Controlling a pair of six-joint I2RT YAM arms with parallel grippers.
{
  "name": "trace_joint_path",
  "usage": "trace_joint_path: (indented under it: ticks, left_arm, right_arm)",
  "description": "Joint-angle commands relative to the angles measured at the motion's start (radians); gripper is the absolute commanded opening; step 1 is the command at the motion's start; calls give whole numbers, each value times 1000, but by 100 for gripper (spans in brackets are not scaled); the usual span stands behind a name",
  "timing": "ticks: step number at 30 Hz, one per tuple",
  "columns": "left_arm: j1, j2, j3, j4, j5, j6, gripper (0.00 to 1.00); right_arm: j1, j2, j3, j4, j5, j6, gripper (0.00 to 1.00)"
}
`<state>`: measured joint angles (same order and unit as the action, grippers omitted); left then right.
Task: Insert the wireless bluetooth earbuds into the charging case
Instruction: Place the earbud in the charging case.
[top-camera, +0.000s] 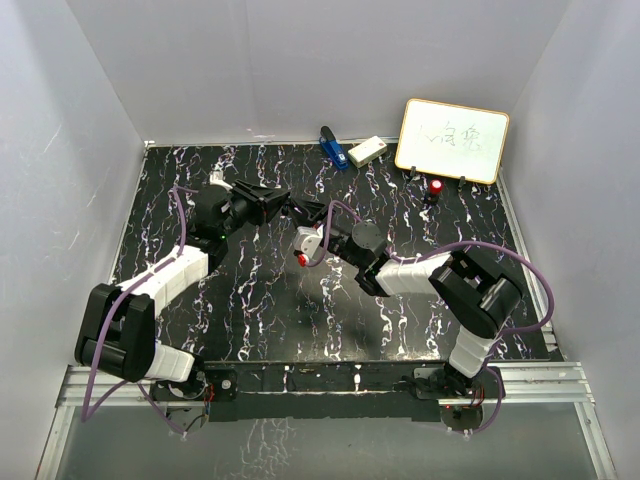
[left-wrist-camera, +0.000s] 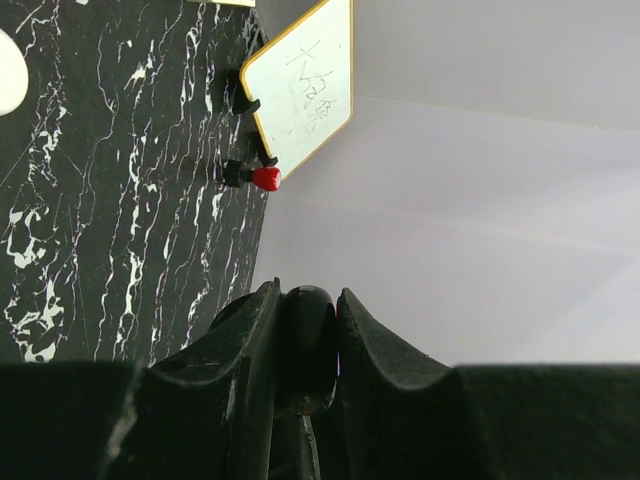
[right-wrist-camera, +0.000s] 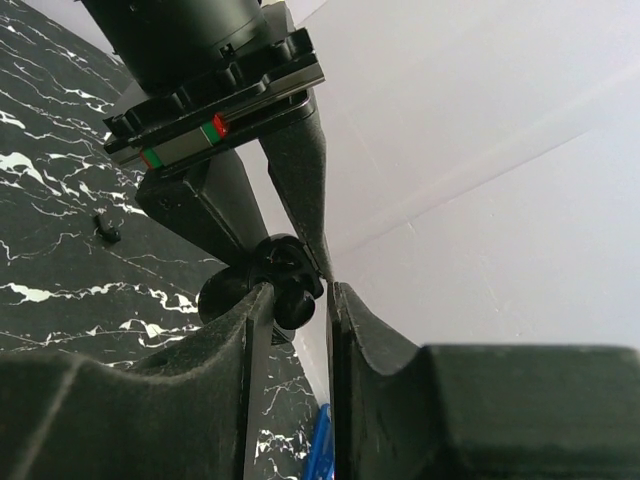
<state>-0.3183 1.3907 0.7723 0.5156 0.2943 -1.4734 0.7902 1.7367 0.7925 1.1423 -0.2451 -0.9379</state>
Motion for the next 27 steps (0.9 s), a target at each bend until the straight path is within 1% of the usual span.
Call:
trace_joint_path:
  ticks: [1, 5, 8, 14, 23, 27]
  left_arm:
    - [-3, -27, 42, 29, 1, -4, 0]
    - [-3, -27, 41, 29, 1, -4, 0]
    - [-4, -27, 40, 27, -5, -5, 0]
    - [-4, 7, 46, 34, -8, -14, 0]
    - [-3, 14, 37, 49, -12, -28, 0]
    - [-3, 20, 42, 49, -16, -31, 0]
  right_arm:
    - [6, -2, 3, 59, 1, 22, 27]
    - [6, 29, 9, 63, 4, 28, 28]
    - [7, 25, 13, 71, 6, 37, 31]
    - [7, 11, 4, 75, 17, 44, 34]
    - [7, 11, -1, 82, -3, 53, 37]
    - [7, -35, -5, 79, -1, 62, 37]
